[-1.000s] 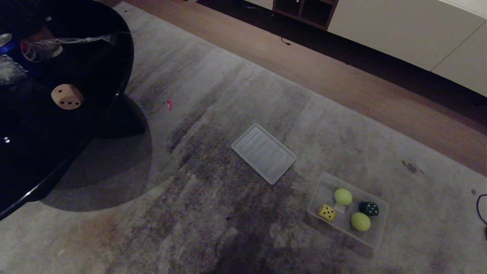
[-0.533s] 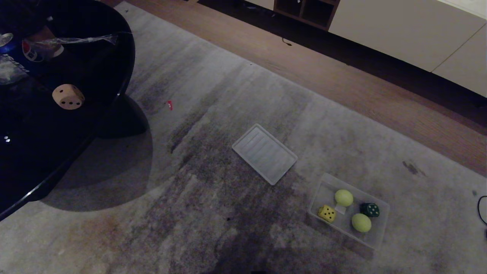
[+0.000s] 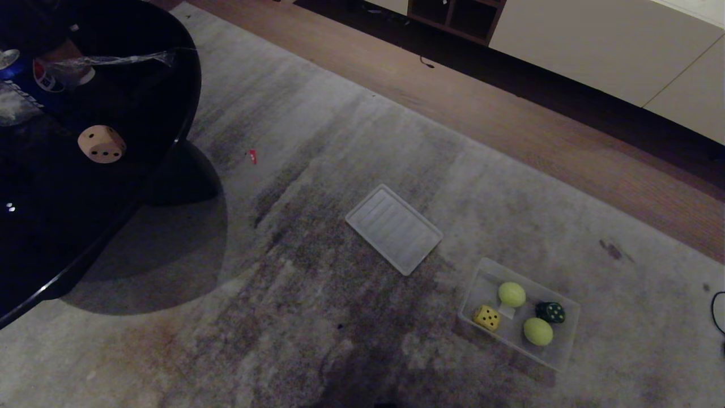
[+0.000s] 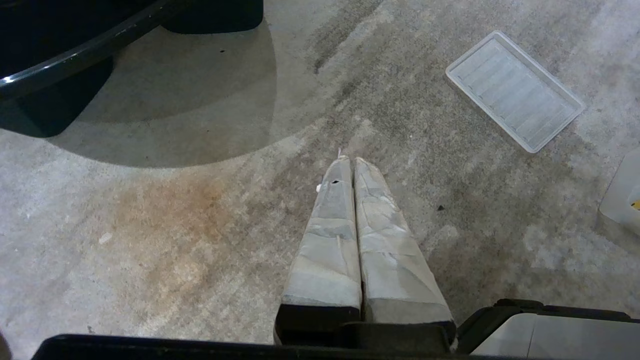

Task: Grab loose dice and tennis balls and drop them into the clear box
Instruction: Put the toys in the box

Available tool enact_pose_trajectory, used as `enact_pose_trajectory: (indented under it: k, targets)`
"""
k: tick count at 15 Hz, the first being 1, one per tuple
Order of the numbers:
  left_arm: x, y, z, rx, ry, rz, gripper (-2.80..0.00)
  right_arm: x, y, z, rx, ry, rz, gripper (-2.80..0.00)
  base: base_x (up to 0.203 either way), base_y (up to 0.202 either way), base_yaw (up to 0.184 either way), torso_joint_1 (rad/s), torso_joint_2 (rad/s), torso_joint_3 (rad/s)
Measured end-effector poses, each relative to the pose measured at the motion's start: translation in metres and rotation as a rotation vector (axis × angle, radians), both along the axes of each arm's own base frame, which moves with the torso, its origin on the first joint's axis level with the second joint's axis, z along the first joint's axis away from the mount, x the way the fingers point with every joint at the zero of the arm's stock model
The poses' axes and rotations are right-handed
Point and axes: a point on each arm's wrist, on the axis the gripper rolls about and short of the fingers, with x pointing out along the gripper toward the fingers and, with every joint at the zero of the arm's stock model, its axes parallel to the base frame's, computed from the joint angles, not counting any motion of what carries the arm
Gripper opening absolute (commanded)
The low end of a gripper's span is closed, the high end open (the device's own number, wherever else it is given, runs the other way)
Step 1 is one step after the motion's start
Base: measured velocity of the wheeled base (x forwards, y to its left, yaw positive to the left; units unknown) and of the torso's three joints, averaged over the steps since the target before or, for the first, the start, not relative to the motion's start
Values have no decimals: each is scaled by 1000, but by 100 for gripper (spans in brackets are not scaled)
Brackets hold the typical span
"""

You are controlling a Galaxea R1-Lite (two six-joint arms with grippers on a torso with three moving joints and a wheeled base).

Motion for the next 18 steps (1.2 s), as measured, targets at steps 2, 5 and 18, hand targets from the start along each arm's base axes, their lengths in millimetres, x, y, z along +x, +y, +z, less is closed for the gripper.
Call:
enact_pose_trajectory:
  k: [2,5,18]
  targets:
    - [0,0,0,4,1,-1,-280,0,0,0,0,0,0,-280,0,0,0,0,0,0]
    - [0,0,0,9,1,-5,-280,0,0,0,1,0,0,-280,0,0,0,0,0,0]
    - [0,0,0,14,0,-5,-280,0,0,0,1,0,0,-280,0,0,0,0,0,0]
